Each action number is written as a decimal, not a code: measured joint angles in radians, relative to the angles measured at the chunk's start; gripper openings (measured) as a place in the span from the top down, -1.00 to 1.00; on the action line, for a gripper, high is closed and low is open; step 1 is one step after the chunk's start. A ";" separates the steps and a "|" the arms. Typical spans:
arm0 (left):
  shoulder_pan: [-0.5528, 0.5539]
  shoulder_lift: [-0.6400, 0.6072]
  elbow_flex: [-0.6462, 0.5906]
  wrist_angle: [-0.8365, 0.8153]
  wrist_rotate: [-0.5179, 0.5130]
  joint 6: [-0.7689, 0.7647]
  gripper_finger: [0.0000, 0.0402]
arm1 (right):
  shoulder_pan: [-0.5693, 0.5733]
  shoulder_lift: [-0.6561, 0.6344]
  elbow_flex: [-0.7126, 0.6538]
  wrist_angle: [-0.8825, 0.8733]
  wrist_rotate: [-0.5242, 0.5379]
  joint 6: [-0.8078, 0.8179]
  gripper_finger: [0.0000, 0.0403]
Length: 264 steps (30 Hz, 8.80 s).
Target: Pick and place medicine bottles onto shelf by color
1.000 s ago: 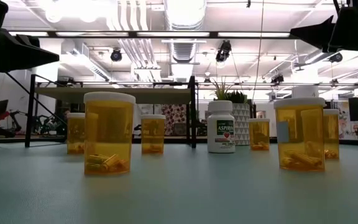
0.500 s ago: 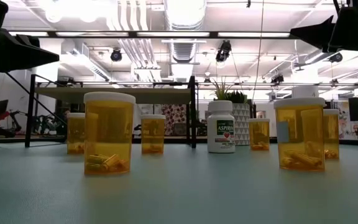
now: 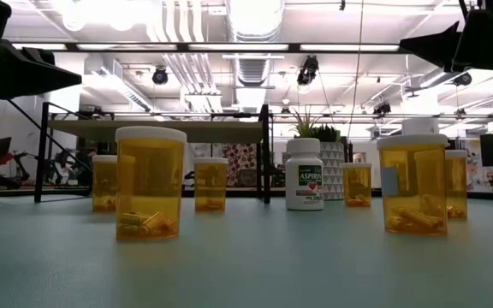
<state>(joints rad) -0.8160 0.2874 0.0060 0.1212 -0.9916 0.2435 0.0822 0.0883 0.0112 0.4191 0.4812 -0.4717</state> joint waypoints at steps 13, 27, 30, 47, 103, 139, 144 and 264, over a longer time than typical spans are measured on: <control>0.001 0.005 0.000 0.284 0.000 -0.201 0.97 | 0.000 0.000 0.000 -0.002 -0.024 0.177 0.96; 0.001 0.007 0.000 0.578 0.000 -0.131 0.97 | 0.000 0.000 0.000 0.011 -0.063 0.867 0.96; 0.001 0.021 0.000 0.578 0.007 -0.129 0.97 | 0.000 0.000 0.000 0.023 -0.055 0.867 0.96; 0.002 0.226 0.077 0.758 0.202 -0.108 0.97 | 0.000 0.000 0.000 0.140 -0.044 0.815 0.96; 0.004 0.242 0.100 1.250 0.071 0.938 0.97 | -0.071 1.803 2.003 -1.381 -0.489 0.253 0.82; 0.004 0.235 0.101 1.255 0.074 0.941 0.97 | -0.065 2.089 2.011 -1.409 -0.428 0.318 -0.53; 0.004 0.233 0.101 1.256 0.075 0.942 0.97 | -0.063 2.089 2.006 -1.365 -0.432 0.318 -0.46; 0.103 0.633 0.428 1.248 0.142 0.601 0.97 | 0.046 0.763 0.353 0.219 -0.381 0.216 0.07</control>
<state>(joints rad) -0.7126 0.9203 0.4337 1.3691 -0.8495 0.8440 0.1284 0.8510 0.3640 0.6378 0.1005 -0.2562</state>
